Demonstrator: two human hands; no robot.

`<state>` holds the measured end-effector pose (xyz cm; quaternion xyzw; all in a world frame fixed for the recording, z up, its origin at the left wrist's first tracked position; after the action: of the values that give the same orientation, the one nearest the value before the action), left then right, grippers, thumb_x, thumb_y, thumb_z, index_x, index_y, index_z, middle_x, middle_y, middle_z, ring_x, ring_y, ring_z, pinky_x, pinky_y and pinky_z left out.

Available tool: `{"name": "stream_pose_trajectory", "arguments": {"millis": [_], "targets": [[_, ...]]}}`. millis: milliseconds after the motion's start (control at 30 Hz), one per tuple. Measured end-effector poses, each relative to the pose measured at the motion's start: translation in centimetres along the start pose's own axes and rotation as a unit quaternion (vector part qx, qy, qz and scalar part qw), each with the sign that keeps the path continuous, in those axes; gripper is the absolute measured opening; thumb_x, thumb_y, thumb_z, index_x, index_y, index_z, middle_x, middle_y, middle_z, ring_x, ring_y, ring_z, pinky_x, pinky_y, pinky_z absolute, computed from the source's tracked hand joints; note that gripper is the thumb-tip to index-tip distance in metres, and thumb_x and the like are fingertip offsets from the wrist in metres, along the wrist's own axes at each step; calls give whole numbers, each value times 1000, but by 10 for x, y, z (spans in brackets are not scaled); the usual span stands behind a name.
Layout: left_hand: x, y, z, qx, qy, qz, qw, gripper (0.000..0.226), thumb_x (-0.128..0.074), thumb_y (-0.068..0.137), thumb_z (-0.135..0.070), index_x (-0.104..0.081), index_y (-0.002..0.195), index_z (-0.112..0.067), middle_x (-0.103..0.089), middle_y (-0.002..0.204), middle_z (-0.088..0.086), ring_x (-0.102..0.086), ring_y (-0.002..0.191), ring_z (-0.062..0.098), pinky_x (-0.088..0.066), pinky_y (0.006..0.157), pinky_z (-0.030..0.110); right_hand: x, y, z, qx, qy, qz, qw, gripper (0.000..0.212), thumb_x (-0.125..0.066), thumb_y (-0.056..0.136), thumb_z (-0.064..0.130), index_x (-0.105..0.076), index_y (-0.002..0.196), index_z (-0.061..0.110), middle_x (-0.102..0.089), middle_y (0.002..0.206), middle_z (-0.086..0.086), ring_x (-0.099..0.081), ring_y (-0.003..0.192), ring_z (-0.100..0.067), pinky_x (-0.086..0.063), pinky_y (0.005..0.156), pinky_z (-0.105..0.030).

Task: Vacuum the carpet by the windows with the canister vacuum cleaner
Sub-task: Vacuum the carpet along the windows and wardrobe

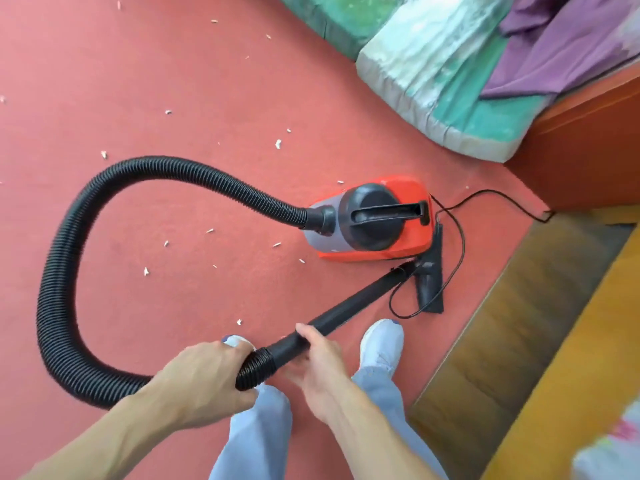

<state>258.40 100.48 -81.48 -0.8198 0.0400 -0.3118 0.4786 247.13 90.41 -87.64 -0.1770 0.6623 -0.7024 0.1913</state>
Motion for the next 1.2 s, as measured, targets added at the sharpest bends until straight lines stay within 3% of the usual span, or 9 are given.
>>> {"name": "stream_pose_trajectory", "arguments": {"millis": [67, 133, 333, 400, 467, 533, 767, 933, 1200], "targets": [[20, -23, -20, -23, 22, -6, 999, 23, -49, 79, -47, -43, 88, -27, -49, 75, -6, -50, 69, 19, -35, 61, 29, -15, -28, -5, -28, 80, 33, 996, 19, -65, 88, 13, -54, 101, 5, -65, 82, -15, -65, 79, -33, -55, 90, -47], [37, -46, -35, -39, 52, -19, 998, 27, -49, 80, -47, -45, 97, -26, -40, 72, -7, -48, 70, 21, -36, 63, 31, -23, -56, -5, -50, 146, 47, 987, 13, -63, 88, 9, -53, 94, 4, -61, 74, -12, -65, 77, -33, -52, 93, -47], [86, -119, -52, -44, 110, -58, 991, 26, -50, 77, -42, -47, 95, -24, -64, 91, -4, -64, 88, 25, -39, 67, 35, -1, -139, 5, -52, 256, 2, 965, 15, -59, 93, 10, -51, 81, 5, -53, 60, -9, -54, 59, -24, -52, 62, -35], [100, -142, -54, -77, 126, -94, 985, 25, -65, 64, -37, -49, 78, -24, -65, 76, -5, -67, 74, 22, -34, 59, 34, 19, -158, 9, -42, 272, -21, 961, 18, -60, 93, 13, -50, 80, 5, -50, 62, -9, -50, 56, -22, -50, 57, -32], [108, -165, -56, -111, 140, -95, 979, 36, -75, 37, -34, -49, 60, -26, -53, 54, -11, -60, 50, 14, -30, 50, 26, 37, -175, 14, -30, 267, -35, 963, 17, -61, 93, 12, -50, 81, 6, -49, 63, -8, -50, 53, -21, -50, 50, -29], [108, -183, -54, -105, 159, -104, 976, 39, -74, 28, -32, -50, 58, -28, -48, 51, -14, -53, 44, 10, -29, 48, 23, 49, -195, 19, -22, 252, -41, 967, 17, -61, 93, 9, -51, 80, 5, -49, 61, -9, -50, 52, -21, -51, 47, -28], [148, -247, -118, -201, 158, -196, 947, 8, -51, 54, -36, -51, 61, -30, -49, 54, -14, -52, 48, 11, -32, 52, 22, 79, -273, 21, 16, 210, -84, 974, 12, -66, 87, -2, -56, 93, -2, -51, 64, -10, -51, 54, -22, -50, 56, -35], [193, -296, -154, -231, 195, -208, 930, 25, -65, 40, -27, -58, 64, -30, -52, 57, -13, -55, 53, 12, -46, 51, 25, 87, -340, 19, 25, 203, -73, 976, 13, -67, 86, -1, -57, 94, -3, -55, 69, -13, -53, 58, -22, -51, 60, -35], [242, -351, -165, -237, 205, -198, 929, 21, -59, 49, -17, -50, 65, -27, -52, 60, -13, -55, 57, 12, -47, 57, 24, 75, -413, 22, 52, 153, -54, 985, 20, -66, 88, 4, -56, 105, 1, -56, 79, -14, -55, 63, -25, -50, 54, -32]]}}
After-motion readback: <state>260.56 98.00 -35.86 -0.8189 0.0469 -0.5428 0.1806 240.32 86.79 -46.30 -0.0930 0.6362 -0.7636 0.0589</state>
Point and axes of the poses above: each hand's wrist, its own y-axis towards the middle knuckle, its own x-axis out of the back of the hand, z = x × y, the point moved 8 cm from there along y, towards the middle knuckle
